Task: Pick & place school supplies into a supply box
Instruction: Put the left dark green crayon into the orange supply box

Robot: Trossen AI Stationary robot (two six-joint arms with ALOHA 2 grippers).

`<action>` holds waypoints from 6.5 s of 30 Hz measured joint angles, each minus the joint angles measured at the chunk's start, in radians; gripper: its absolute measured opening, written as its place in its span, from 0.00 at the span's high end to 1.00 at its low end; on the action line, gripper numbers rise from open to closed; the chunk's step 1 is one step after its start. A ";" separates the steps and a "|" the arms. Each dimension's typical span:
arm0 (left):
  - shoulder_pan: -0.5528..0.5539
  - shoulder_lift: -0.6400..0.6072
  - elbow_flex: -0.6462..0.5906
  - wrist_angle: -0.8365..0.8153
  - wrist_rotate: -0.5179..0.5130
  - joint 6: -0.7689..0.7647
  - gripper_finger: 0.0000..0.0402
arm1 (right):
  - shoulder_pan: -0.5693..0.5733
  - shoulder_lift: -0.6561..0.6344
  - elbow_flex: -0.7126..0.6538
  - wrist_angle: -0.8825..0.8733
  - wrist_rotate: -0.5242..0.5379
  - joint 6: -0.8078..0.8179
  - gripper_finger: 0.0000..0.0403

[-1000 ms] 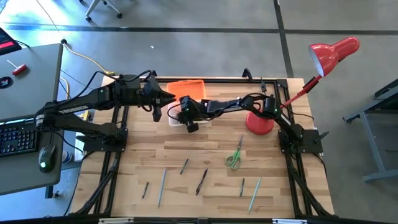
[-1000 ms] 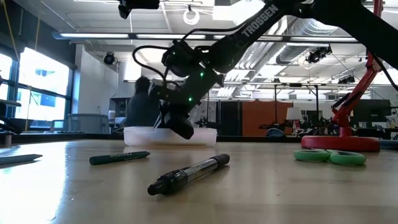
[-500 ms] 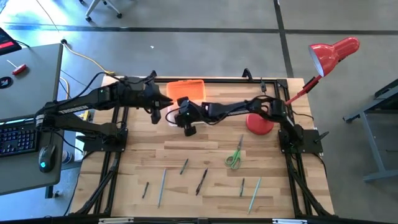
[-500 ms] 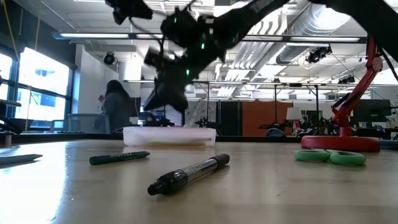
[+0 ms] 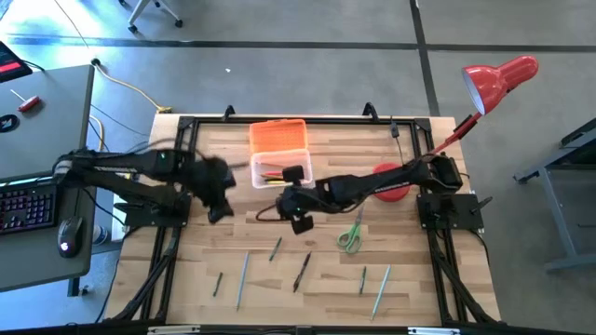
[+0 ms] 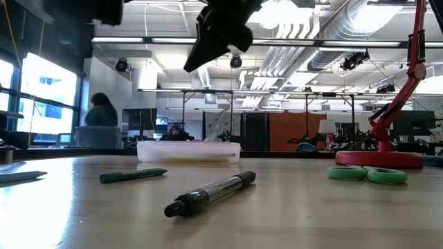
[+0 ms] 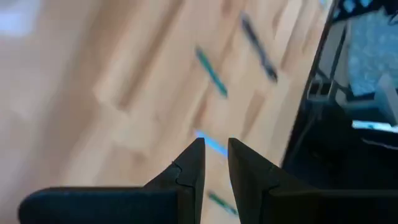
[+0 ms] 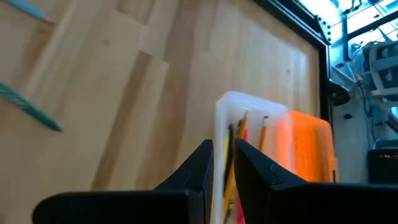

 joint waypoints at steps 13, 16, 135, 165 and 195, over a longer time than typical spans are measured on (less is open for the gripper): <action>-0.732 0.108 -0.179 0.112 -0.066 -1.135 0.75 | 0.067 -0.004 0.000 -0.200 0.054 0.180 0.90; -0.799 0.175 -0.192 0.226 -0.026 -1.324 0.75 | 0.068 -0.004 0.000 -0.191 0.054 0.168 0.90; -0.968 0.889 0.084 0.360 -0.705 -1.231 0.76 | 0.045 -0.003 0.000 -0.160 0.030 0.213 0.92; -0.658 0.921 0.073 0.182 -0.872 -0.968 0.87 | 0.046 -0.003 0.000 -0.156 -0.011 0.221 0.92; -0.713 1.006 0.072 0.264 -1.006 -1.131 0.68 | 0.045 -0.003 0.000 -0.156 -0.011 0.189 0.92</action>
